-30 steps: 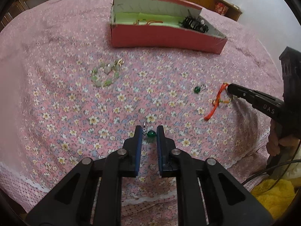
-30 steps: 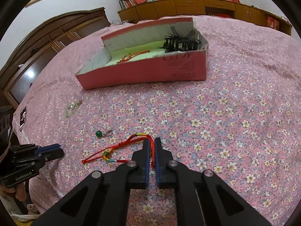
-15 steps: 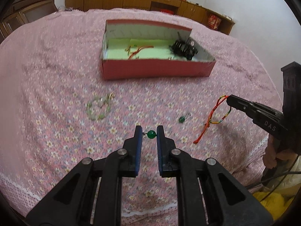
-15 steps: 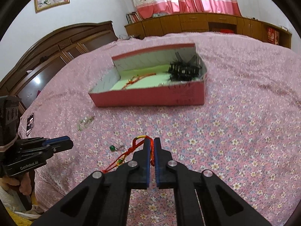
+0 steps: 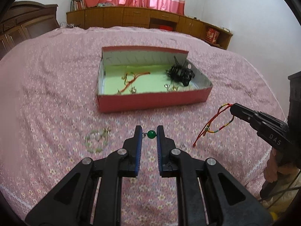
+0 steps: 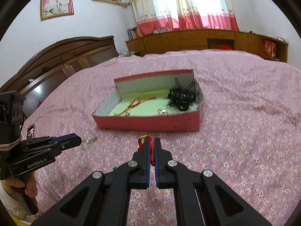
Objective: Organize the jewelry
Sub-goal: 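Carry the string bracelet and green bead pendant over the box with both tools, then lower into the box and open the left tool while the right tool releases the bracelet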
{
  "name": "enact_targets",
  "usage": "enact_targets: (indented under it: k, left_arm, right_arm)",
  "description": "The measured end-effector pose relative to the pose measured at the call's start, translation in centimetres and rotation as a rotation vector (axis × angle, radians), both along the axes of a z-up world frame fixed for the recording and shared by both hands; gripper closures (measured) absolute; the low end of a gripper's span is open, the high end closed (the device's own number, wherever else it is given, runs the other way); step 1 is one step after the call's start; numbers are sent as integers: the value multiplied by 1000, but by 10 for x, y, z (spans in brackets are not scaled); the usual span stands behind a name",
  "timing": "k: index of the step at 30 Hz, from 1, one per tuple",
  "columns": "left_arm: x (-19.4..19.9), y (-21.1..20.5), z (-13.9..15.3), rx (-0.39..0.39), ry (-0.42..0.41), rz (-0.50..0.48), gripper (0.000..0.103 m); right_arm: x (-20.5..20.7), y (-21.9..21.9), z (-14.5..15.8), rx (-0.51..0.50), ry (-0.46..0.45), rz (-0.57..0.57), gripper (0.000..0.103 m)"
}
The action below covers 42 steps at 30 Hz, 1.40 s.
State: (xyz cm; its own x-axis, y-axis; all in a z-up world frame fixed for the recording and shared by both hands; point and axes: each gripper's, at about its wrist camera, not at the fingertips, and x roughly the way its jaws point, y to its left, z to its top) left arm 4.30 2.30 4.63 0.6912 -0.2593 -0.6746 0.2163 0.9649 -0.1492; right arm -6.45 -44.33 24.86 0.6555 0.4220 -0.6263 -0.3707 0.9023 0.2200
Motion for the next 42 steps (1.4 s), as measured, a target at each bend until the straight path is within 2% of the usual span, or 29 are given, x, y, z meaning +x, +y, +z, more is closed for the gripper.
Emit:
enact_targets:
  k: [11, 24, 32, 42]
  left_arm:
    - [17, -4, 21, 7, -136, 42, 96]
    - [52, -8, 39, -8, -235, 70, 96]
    - [80, -6, 38, -12, -277, 88, 96]
    - [120, 0, 23, -29, -276, 103, 96]
  right_arm:
    - [20, 4, 21, 30, -91, -29, 98]
    - [55, 21, 46, 28, -225, -50, 98]
    - [81, 39, 42, 3, -267, -62, 98]
    - [126, 56, 20, -39, -240, -83, 98]
